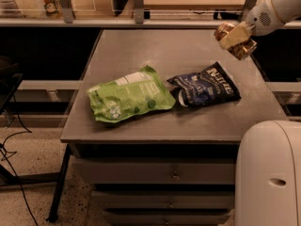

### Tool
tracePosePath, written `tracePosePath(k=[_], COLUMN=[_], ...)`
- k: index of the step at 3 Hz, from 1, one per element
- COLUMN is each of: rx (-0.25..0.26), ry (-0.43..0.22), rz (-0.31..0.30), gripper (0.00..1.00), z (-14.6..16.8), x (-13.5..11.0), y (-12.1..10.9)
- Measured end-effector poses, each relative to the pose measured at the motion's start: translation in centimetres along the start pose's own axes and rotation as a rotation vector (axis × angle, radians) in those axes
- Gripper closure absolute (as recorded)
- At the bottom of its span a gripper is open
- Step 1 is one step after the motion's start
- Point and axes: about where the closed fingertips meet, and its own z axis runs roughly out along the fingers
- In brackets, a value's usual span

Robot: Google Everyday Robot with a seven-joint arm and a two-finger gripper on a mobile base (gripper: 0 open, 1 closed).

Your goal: Place orange can upright

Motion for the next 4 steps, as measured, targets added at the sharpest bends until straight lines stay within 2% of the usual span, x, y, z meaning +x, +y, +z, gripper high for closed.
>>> tracePosePath(k=[1,2,3,4], rx=[0.004,0.014,-0.007,-0.035], ry=[-0.008,-0.046,-0.139,-0.231], rz=[0.001,-0.007,-0.039,-0.046], gripper=[1.0,1.0,1.0,1.0], z=[0.3,0.4,-0.3,-1.4], x=[-0.2,-0.6,-0.6,0.2], y=[-0.2,-0.8,-1.2,-1.3])
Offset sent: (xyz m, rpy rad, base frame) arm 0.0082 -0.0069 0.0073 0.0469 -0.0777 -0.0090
